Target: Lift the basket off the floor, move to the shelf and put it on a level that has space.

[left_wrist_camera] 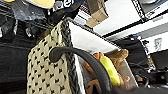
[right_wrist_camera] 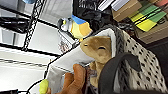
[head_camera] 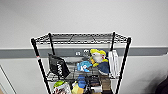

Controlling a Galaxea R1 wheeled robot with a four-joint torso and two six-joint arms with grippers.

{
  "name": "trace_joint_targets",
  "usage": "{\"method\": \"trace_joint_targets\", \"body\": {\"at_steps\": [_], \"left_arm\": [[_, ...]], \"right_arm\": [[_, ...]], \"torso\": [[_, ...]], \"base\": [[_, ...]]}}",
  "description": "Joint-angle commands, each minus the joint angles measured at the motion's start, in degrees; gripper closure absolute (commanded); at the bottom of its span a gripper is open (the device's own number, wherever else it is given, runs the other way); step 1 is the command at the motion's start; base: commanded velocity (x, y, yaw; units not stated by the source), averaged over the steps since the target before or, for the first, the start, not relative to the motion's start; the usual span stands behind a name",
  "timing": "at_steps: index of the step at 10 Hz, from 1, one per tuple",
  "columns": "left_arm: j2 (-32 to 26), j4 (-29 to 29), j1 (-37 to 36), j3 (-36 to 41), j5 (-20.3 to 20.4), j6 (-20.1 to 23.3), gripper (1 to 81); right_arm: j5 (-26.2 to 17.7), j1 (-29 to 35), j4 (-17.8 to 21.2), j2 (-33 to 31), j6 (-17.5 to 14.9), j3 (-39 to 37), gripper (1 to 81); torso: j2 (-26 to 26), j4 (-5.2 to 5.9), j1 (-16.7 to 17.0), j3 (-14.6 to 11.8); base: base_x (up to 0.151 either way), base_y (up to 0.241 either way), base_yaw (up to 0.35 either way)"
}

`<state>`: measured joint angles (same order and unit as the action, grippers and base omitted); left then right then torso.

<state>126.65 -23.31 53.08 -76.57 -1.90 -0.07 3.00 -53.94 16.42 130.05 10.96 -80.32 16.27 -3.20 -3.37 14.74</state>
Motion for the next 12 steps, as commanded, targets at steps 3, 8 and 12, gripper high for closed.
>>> {"method": "trace_joint_targets", "body": {"at_steps": [3, 8, 12], "left_arm": [[-1.4, 0.7, -6.9, 3.3, -1.5, 0.0, 81.1], [-1.1, 0.7, -7.0, 3.2, -1.5, 0.0, 81.1], [-1.6, 1.1, -6.9, 4.5, -1.5, 0.1, 81.1]], "right_arm": [[0.5, 7.4, 0.2, -1.4, 0.2, 3.7, 81.1], [0.4, 7.6, 0.2, -1.4, 0.2, 4.0, 81.1], [0.4, 7.9, 0.3, -2.0, 0.2, 5.3, 81.1]], "torso": [[0.0, 0.00, 0.0, 0.0], [0.0, 0.00, 0.0, 0.0], [0.0, 0.00, 0.0, 0.0]], "base": [[0.111, 0.000, 0.000], [0.079, 0.000, 0.000], [0.000, 0.000, 0.000]]}}
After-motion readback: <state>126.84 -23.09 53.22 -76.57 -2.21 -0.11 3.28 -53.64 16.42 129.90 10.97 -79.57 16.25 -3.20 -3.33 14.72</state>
